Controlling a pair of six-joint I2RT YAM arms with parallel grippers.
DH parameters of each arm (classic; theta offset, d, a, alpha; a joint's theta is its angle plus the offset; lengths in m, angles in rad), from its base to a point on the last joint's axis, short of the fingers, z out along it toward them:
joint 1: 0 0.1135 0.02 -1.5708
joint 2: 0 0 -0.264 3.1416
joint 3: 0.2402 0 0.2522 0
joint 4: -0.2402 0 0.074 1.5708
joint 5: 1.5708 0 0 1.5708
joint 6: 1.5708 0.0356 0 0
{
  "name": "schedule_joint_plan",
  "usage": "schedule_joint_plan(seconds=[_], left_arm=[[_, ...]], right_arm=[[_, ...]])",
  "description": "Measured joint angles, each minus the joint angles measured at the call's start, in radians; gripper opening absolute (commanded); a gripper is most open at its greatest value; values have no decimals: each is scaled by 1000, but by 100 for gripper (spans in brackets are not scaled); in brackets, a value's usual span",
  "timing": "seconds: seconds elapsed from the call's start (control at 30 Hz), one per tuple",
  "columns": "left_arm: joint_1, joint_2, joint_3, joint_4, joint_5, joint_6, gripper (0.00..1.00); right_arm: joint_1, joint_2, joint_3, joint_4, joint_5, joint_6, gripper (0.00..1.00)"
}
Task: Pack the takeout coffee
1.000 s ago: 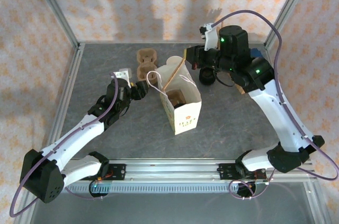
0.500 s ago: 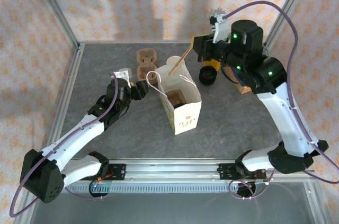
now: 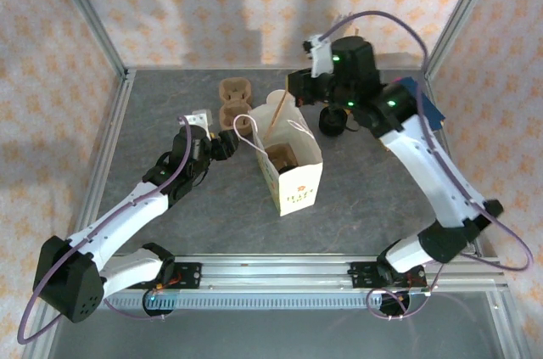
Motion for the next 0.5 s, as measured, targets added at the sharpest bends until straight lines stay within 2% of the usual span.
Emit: schedule_joint_plan(seconds=[0.2, 0.37, 0.5], left_arm=[[0, 5, 0, 2, 0, 0, 70], [0, 22, 0, 4, 3, 0, 70], [0, 28, 0, 4, 5, 0, 70]], right_arm=[[103, 127, 42, -55, 77, -12, 0], [113, 131, 42, -69, 123, -16, 1], [113, 131, 41, -71, 127, -19, 22]])
